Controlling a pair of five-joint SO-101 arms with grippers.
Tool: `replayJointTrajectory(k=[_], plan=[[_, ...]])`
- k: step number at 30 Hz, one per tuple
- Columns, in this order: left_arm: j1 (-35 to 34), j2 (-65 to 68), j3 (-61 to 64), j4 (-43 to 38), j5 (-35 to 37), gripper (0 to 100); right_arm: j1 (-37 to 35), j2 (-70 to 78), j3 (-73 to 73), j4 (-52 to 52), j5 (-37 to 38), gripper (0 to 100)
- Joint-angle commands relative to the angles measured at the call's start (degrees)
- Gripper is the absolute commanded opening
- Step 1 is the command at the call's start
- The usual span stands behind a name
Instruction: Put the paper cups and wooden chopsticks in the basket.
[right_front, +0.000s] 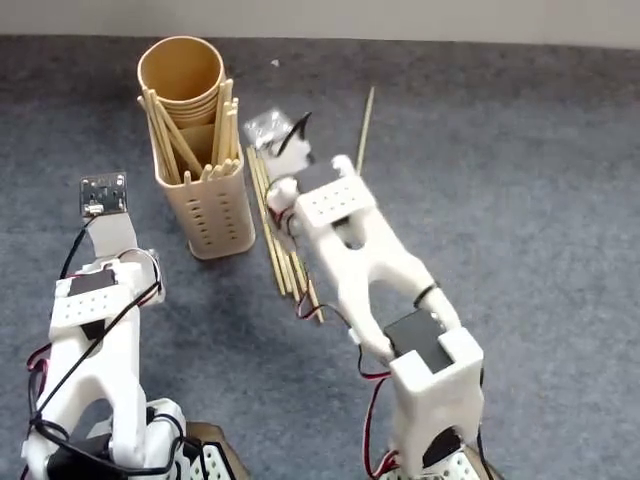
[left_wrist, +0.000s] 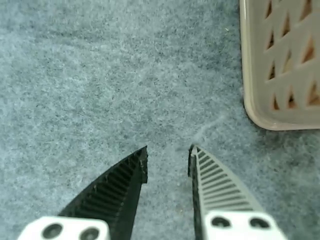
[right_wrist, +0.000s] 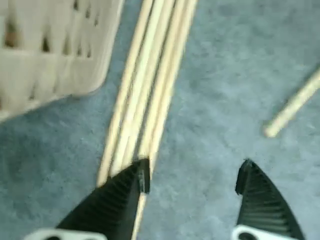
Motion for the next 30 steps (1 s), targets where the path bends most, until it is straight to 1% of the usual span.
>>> replayJointTrajectory(k=[1,5,11,17,19,20,24,25,27,30], plan=[[0.75,-0.4,-0.4,-0.35,-0.44,16,-1.1,-0.75,4.79,-4.88,-0.53,27.7],[0.84,-0.4,-0.4,-0.35,-0.44,16,-1.19,-0.75,7.6,-6.9,-0.53,27.7],[0.84,-0.4,-0.4,-0.35,-0.44,16,-1.19,-0.22,8.04,-8.92,-0.62,27.7],[0.84,-0.4,-0.4,-0.35,-0.44,16,-1.19,7.69,7.78,-8.48,-0.62,27.6],[0.84,-0.4,-0.4,-0.35,-0.44,16,-0.92,9.27,6.99,-7.16,-0.53,24.5],[0.84,-0.4,-0.4,-0.35,-0.44,16,-0.75,9.36,6.2,-6.73,-0.53,21.1],[0.84,-0.4,-0.4,-0.35,-0.44,16,1.54,9.36,3.12,-3.12,-0.35,1.3],[0.84,-0.4,-0.4,-0.35,-0.44,16,2.51,9.36,2.51,-2.77,-0.26,0.2],[0.84,-0.4,-0.4,-0.35,-0.44,16,4.35,9.27,1.45,-1.98,-0.26,1.4],[0.84,-0.4,-0.4,-0.35,-0.44,16,6.46,9.19,-1.19,-0.13,-0.35,0.5]])
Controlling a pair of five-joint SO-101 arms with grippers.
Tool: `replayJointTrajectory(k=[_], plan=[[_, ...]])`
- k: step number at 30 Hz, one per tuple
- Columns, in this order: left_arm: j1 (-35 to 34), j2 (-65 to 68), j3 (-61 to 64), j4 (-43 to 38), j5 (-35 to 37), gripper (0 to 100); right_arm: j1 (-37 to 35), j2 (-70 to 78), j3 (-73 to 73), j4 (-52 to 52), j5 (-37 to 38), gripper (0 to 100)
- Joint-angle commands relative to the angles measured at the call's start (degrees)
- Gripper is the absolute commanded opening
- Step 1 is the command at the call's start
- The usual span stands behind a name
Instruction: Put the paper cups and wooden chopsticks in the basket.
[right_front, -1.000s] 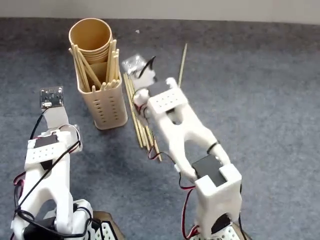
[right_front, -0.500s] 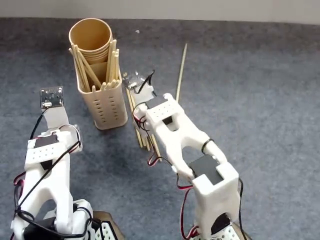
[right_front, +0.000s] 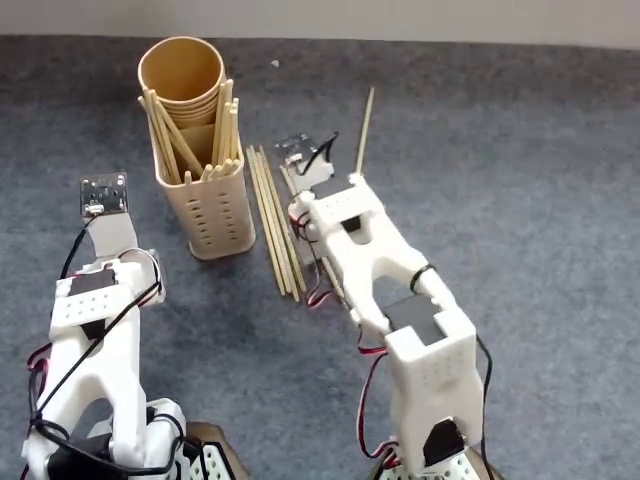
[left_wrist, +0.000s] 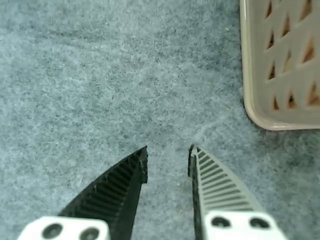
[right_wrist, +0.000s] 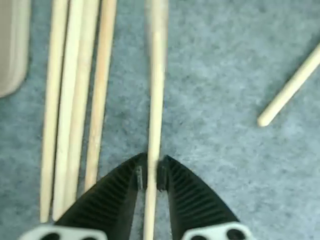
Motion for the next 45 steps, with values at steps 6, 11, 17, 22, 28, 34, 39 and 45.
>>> replayJointTrajectory(k=[6,11,17,22,28,34,39,45], plan=[[0.84,-0.4,-0.4,-0.35,-0.44,16,3.47,-1.19,-12.09,10.24,-0.62,0.5],[0.84,-0.4,-0.4,-0.35,-0.44,16,6.29,-11.91,-21.14,15.16,-4.57,0.5],[0.84,-0.4,-0.4,-0.35,-0.44,16,2.59,-34.77,-25.27,10.33,-5.8,0.5],[0.84,-0.4,-0.31,-0.35,-0.44,16,-3.47,-48.04,-19.3,-3.12,-5.36,0.5],[0.84,-0.31,-0.31,-0.53,-0.44,16,-7.08,-55.16,-1.45,-28.44,-5.71,0.5],[1.1,-0.31,0.31,-1.41,-0.53,16,-11.47,-52.62,15.69,-52.62,-5.27,0.5],[2.33,-0.31,0.84,-1.85,-0.62,16,-11.74,-50.15,20.97,-62.81,-3.08,0.5],[2.33,-0.31,0.92,-1.85,-0.62,16,-11.82,-45.05,18.77,-69.23,-2.46,0.5]])
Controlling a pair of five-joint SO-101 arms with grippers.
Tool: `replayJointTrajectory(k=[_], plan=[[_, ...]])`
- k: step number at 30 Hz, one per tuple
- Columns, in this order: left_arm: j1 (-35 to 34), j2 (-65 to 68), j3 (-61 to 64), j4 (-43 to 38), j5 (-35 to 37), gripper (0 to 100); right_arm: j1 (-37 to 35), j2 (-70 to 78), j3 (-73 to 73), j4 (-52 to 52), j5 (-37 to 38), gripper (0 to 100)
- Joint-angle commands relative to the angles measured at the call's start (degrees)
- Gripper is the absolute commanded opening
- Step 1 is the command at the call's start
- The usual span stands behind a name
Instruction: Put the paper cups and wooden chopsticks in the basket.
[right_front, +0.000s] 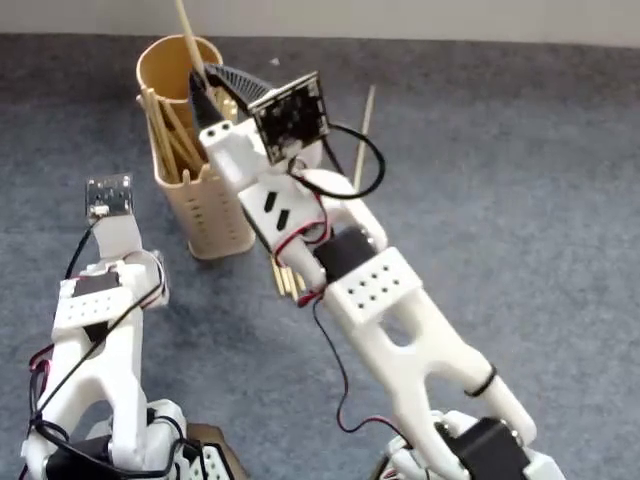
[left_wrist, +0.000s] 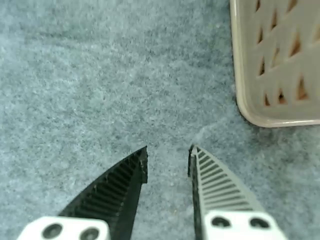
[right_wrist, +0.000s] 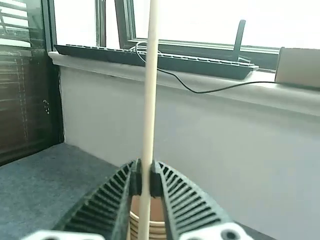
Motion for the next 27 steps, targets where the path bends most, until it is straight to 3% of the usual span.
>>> replayJointTrajectory(k=[1,14,25,27], plan=[[1.01,-0.31,-0.22,-0.62,-0.62,16,-0.48,2.51,-4.0,-2.77,0.62,0.5],[1.01,-0.31,-0.13,-0.62,-0.62,16,-0.31,18.51,-14.37,-2.86,0.44,0.5],[1.01,-0.31,-0.04,-0.62,-0.62,16,-0.92,21.76,-20.09,-2.68,0.35,0.8],[1.01,-0.31,-0.04,-0.62,-0.62,16,-0.48,21.85,-21.05,-2.59,0.44,4.9]])
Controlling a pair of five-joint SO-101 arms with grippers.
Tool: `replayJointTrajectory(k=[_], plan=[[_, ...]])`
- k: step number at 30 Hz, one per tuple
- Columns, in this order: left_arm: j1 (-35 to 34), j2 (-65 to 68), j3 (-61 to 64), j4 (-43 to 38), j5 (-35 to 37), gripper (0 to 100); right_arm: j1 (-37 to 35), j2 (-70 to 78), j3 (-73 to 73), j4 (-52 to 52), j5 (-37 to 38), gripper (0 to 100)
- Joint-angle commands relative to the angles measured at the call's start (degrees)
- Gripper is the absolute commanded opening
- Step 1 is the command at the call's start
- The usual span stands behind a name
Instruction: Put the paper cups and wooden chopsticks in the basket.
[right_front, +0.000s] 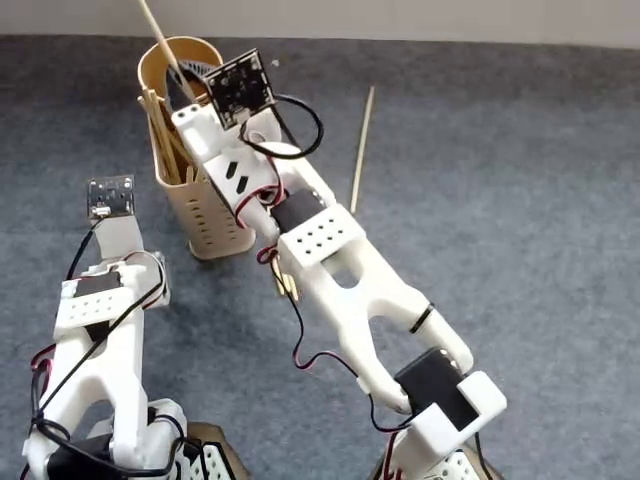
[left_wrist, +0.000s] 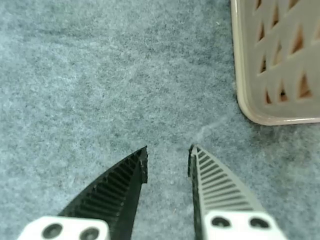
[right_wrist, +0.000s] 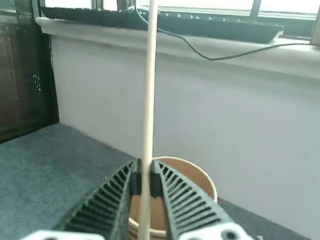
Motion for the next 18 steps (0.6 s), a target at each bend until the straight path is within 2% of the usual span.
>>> replayJointTrajectory(k=[1,3,5,13,15,18], plan=[[1.01,-0.31,-0.22,-0.62,-0.62,16,0.4,-1.1,-3.82,-0.92,0.44,9.1],[1.01,-0.31,-0.22,-0.62,-0.62,16,0.48,-1.1,-3.65,-0.48,0.09,17.4],[1.01,-0.31,-0.22,-0.62,-0.62,16,0.48,-1.1,-4.18,2.51,0.09,21.0],[1.01,-0.31,-0.31,-0.62,-0.62,16,2.86,-1.27,-8.75,6.2,0.09,21.1],[0.57,-0.4,-0.57,-0.62,-0.62,16,4.97,-2.77,-13.76,15.43,0.09,21.0],[-2.59,-0.84,-2.59,-0.35,-0.26,16,7.25,-5.76,-23.52,39.16,0.09,21.0]])
